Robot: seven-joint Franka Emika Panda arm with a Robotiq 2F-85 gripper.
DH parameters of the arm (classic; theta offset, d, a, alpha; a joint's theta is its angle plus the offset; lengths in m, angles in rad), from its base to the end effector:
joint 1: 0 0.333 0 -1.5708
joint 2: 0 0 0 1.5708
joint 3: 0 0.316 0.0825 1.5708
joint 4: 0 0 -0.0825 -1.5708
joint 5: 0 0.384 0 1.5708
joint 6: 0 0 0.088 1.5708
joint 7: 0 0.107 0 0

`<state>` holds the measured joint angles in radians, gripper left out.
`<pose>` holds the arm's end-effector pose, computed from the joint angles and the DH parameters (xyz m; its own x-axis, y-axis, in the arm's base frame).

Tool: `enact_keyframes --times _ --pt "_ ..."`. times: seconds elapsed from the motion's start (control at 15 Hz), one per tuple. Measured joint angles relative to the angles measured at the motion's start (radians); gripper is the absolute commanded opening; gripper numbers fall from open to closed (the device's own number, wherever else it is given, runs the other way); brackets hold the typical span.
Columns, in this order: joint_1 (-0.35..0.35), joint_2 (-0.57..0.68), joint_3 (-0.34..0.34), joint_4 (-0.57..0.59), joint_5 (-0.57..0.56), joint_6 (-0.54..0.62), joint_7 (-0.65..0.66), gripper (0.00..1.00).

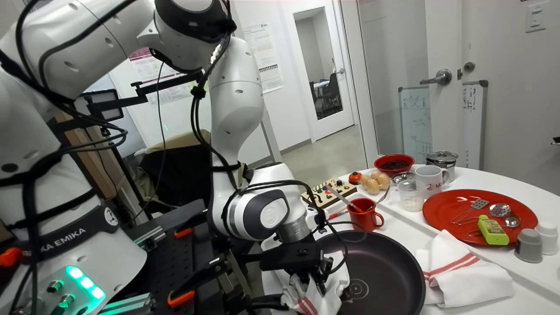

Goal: Wipe the pan with the white towel

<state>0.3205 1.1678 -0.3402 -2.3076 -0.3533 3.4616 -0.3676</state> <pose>0.3759 -0.0286 -0.0980 0.6354 0.7597 -0.1382 0.7717 -0.6187 0.1470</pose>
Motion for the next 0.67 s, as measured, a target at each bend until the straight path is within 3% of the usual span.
enact_keyframes --times 0.33,0.67 --pt "0.056 -0.041 0.022 0.048 0.019 -0.002 0.0 0.03" --pt "0.038 -0.088 0.028 0.091 0.02 -0.004 0.0 0.03"
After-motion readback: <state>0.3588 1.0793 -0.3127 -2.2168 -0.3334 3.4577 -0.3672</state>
